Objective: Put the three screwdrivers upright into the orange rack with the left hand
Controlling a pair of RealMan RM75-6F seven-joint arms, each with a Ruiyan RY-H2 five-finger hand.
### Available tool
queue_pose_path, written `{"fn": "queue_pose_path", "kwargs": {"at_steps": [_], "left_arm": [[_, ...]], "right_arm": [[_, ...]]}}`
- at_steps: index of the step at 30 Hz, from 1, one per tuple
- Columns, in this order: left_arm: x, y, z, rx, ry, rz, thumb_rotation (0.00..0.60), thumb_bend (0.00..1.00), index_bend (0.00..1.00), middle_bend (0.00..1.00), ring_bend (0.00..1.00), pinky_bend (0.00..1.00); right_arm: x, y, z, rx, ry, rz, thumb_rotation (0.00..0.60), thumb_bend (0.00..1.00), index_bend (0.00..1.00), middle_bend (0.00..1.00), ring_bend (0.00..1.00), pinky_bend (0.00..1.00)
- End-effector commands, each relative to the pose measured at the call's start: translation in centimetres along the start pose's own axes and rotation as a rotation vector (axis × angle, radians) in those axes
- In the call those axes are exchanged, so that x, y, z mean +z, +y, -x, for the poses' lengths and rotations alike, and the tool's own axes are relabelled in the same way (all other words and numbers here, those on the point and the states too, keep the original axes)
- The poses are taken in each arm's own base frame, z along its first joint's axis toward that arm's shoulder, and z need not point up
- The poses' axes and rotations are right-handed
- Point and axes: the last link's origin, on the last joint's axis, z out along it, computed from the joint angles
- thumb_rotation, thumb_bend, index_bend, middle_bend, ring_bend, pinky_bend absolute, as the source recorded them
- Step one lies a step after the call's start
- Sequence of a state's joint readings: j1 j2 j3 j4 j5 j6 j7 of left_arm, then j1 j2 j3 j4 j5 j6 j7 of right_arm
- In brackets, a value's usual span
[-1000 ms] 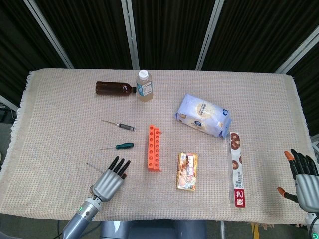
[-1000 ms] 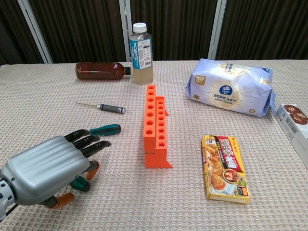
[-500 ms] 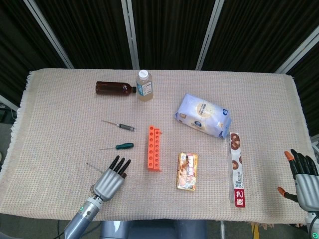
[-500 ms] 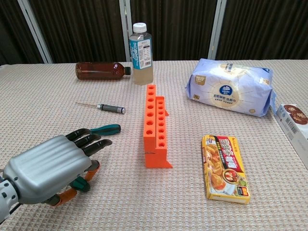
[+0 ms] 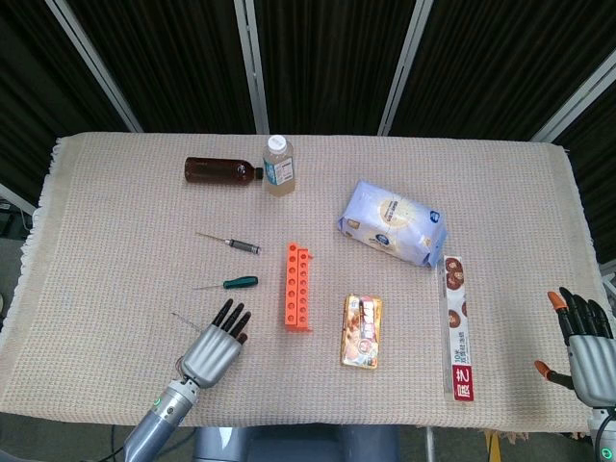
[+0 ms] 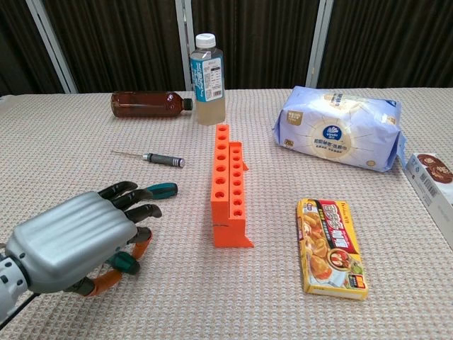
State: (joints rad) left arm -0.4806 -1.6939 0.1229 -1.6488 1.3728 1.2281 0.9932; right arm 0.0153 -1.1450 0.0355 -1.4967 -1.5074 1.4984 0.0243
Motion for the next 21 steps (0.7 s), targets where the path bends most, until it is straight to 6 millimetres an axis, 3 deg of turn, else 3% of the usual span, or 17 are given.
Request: {"fn": "queue_pose_path", "kwargs": {"at_steps": [1, 9, 16, 21], "left_arm": [[-0.1, -1.3, -2.0, -0.072, 0.108, -0.019, 0.600, 0.50, 0.71, 0.17, 0.05, 0.00], [-1.0, -4.7, -6.1, -0.372, 0.204, -0.053, 0.600, 0.51, 0.76, 0.25, 0.11, 0.01], [-1.5, -6.7, -8.3, -0.620, 0.244, -0.051, 0.600, 0.52, 0.78, 0.32, 0.20, 0.18], [-1.4, -7.0, -8.9, -0.713, 0.233, -0.040, 0.600, 0.52, 0.78, 0.40, 0.27, 0.22]], "right_arm": [[0.0, -0.1, 0.0, -0.001, 0.001, -0.004, 0.600, 0.00, 0.00, 0.00, 0.00, 0.00], [0.1, -0.1, 0.2, -0.004, -0.013, -0.005, 0.600, 0.00, 0.00, 0.00, 0.00, 0.00], [0.2, -0.3, 0.4, -0.009, -0.031, -0.016, 0.600, 0.00, 0.00, 0.00, 0.00, 0.00], [0.2, -0.3, 0.5, -0.009, -0.035, -0.016, 0.600, 0.00, 0.00, 0.00, 0.00, 0.00]]}}
